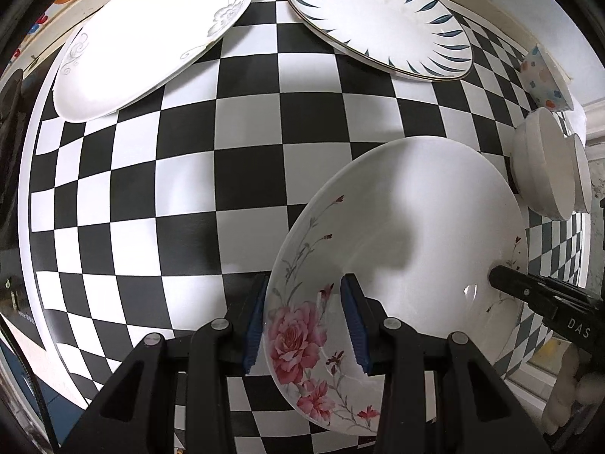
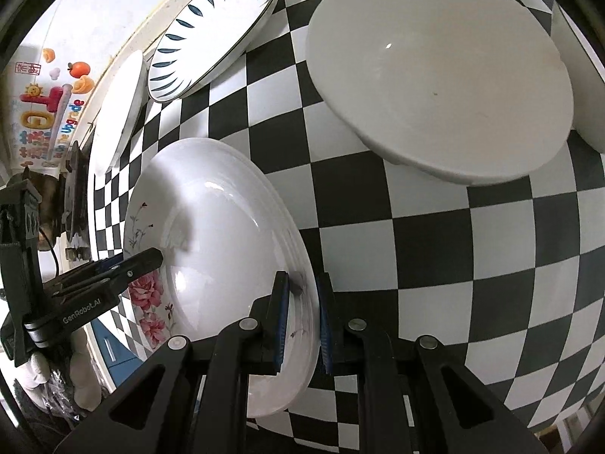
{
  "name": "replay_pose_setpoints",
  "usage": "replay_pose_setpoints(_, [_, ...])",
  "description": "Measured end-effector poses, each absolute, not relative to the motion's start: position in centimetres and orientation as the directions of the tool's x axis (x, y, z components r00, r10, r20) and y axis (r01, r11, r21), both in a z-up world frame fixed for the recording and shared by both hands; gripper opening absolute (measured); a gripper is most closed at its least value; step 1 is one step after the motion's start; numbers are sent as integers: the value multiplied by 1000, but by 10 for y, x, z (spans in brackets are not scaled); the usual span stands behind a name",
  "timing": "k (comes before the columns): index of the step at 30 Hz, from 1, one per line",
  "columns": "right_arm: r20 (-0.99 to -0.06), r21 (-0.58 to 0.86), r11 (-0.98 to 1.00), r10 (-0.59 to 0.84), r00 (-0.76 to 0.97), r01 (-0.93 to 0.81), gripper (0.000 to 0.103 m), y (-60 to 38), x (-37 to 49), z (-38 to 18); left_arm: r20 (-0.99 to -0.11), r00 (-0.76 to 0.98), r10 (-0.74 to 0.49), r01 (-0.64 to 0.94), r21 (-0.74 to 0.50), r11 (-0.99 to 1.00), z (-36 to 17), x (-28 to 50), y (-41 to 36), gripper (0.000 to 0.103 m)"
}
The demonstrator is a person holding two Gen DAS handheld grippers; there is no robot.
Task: Organize plates and bowls
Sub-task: 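Lift the pink-flower plate with both tools and carry it over the swirl plate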
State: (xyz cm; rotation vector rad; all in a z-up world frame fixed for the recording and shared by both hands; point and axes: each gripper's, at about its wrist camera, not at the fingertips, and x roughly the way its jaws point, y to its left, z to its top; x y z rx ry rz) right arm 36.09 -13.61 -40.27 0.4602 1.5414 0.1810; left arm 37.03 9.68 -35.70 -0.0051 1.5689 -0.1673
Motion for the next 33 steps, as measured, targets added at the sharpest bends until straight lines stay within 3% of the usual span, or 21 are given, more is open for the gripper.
replay_pose_setpoints(9, [-916, 398, 902, 401, 15, 167, 16, -136, 365, -408, -996, -3, -93, 76, -93, 993, -357, 366, 87, 36])
replay_pose_setpoints(14, [-917, 393, 903, 399, -2, 174, 19, -138, 364, -396, -993, 69, -97, 28, -95, 995, -312, 357, 96, 36])
replay_pose_setpoints(17, [-933, 359, 924, 358, 32, 130, 19, -138, 359, -366, -982, 165, -95, -26, -101, 995, -266, 353, 116, 37])
replay_pose_setpoints(23, [-887, 448, 894, 443, 129, 15, 19, -116, 380, -286, -948, 302, -99, -132, -144, 981, -210, 374, 181, 40])
replay_pose_setpoints(25, [-862, 488, 872, 486, 144, -23, 26, -100, 403, -270, -944, 318, -92, -164, -151, 975, -213, 389, 200, 47])
replay_pose_setpoints(27, [-841, 512, 857, 515, 164, -61, 38, -80, 433, -261, -945, 309, -106, -202, -174, 964, -223, 409, 228, 47])
replay_pose_setpoints(33, [-821, 542, 831, 555, 130, -122, 40, -5, 537, -284, -957, 216, -196, -304, -256, 918, -279, 464, 292, 47])
